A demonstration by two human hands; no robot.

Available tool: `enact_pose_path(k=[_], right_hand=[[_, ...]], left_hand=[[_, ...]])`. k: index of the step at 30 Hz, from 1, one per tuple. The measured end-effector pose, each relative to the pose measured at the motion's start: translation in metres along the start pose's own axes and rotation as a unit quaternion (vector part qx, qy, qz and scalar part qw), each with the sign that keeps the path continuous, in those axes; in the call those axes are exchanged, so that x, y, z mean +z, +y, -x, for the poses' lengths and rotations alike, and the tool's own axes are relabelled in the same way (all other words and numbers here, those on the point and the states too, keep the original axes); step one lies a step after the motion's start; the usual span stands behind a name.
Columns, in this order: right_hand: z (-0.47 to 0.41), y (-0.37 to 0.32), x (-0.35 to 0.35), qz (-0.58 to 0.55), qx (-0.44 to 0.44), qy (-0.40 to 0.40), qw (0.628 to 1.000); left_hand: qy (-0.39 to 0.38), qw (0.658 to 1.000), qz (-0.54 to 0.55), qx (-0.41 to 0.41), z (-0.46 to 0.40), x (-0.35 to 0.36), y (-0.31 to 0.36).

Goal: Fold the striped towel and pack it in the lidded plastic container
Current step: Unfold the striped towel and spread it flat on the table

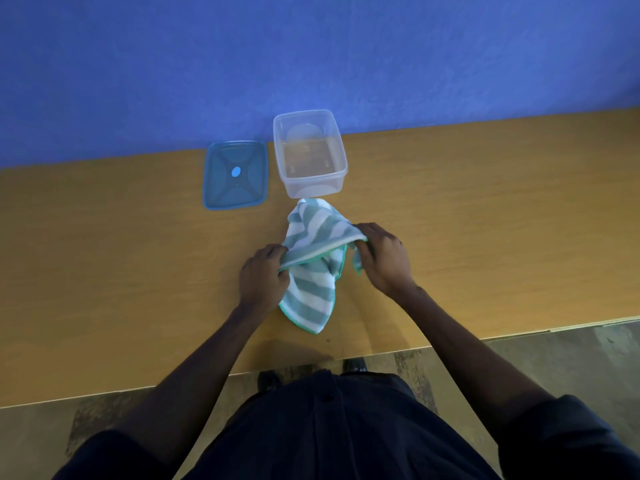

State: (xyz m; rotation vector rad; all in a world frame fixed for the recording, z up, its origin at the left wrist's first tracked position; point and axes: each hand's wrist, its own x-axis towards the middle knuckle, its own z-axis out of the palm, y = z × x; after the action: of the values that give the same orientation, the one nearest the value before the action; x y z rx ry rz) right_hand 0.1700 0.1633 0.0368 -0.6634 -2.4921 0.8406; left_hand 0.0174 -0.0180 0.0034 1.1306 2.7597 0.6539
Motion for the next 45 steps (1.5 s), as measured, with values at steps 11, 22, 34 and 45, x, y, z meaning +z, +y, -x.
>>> enact_pose_path(k=[11, 22, 34, 45], right_hand=[[-0.053, -0.005, -0.062, -0.139, 0.034, 0.119, 0.983], [-0.085, 0.01, -0.142, -0.255, 0.147, 0.023, 0.955], [-0.123, 0.043, -0.204, 0.061, 0.118, -0.076, 0.988], [-0.111, 0.014, -0.21, 0.035, 0.012, 0.158, 0.987]], left_hand=[[0.056, 0.995, 0.052, -0.069, -0.025, -0.031, -0.019], [0.077, 0.959, 0.24, -0.131, -0.065, -0.07, -0.052], [0.096, 0.956, 0.274, -0.036, -0.129, -0.118, -0.056], [0.207, 0.907, 0.366, 0.034, -0.106, -0.164, -0.024]])
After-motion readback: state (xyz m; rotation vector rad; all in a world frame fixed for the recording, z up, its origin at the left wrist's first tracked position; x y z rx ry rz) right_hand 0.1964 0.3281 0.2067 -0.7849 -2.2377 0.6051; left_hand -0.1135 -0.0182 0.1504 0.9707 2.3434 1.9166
